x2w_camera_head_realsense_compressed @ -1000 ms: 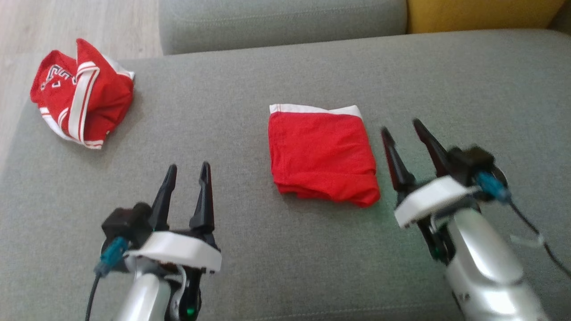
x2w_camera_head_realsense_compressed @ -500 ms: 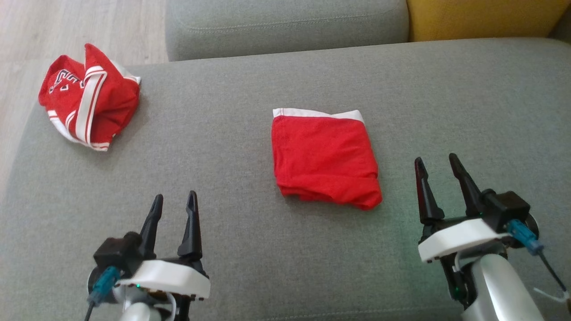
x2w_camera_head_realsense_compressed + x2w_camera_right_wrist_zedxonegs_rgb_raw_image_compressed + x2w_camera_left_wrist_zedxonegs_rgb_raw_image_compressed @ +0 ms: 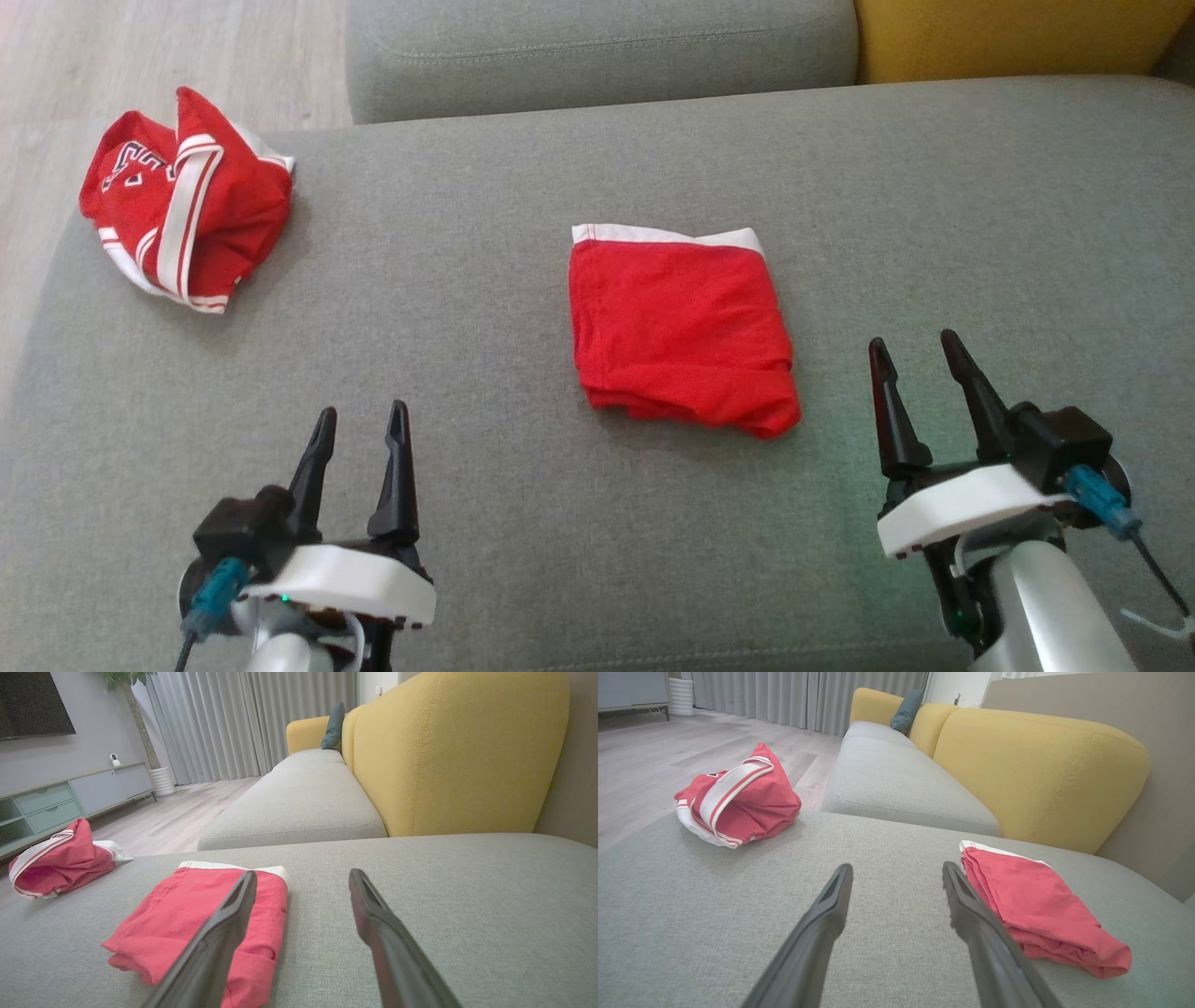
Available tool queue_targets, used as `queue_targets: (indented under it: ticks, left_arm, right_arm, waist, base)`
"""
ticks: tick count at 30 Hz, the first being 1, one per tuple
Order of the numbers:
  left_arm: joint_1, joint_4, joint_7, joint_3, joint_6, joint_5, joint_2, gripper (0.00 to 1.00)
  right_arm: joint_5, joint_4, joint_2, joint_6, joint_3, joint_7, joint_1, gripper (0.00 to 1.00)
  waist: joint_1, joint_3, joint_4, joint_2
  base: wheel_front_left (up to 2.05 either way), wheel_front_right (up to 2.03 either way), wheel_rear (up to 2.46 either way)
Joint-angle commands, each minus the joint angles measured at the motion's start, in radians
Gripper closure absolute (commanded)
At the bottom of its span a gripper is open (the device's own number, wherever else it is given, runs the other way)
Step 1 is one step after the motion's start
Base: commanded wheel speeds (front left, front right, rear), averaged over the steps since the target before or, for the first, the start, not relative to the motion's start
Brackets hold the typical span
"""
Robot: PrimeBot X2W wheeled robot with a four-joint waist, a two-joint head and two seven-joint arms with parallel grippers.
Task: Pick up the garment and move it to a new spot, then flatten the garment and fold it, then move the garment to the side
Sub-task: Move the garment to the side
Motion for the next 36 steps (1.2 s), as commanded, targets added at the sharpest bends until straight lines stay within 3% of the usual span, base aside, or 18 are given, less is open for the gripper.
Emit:
queue_targets:
  ticks: [1,18,25,32,36]
  left_arm:
    - [-0.029,-0.026,-0.012,0.034,-0.004,0.01,-0.002,0.0]
    - [-0.038,-0.026,-0.012,0.035,-0.007,0.012,-0.007,0.0]
    - [-0.065,-0.034,-0.012,0.028,-0.009,0.011,-0.008,0.0]
    - [-0.111,-0.036,-0.012,0.015,-0.014,0.007,-0.008,0.0]
    - [-0.132,-0.03,-0.012,0.006,-0.015,0.003,-0.008,0.0]
  right_arm:
    - [0.003,-0.042,0.001,0.007,0.023,0.003,-0.016,0.0]
    - [-0.008,-0.035,0.001,0.007,0.033,0.05,-0.038,0.0]
    - [-0.022,0.014,-0.023,0.007,0.087,0.235,-0.19,0.0]
    - [0.119,0.117,-0.127,0.007,0.209,0.438,-0.401,0.0]
    - [0.217,0.189,-0.154,0.007,0.258,0.515,-0.483,0.0]
  waist:
    - [0.0,0.002,0.0,0.0]
    - [0.0,0.028,0.003,0.0]
    - [0.0,0.095,-0.002,0.0]
    - [0.0,0.168,0.004,0.0]
    - [0.0,0.199,0.019,0.0]
  base:
    - [0.0,0.0,0.0]
    - [0.0,0.0,0.0]
    - [0.0,0.0,0.0]
    - [0.0,0.0,0.0]
    - [0.0,0.0,0.0]
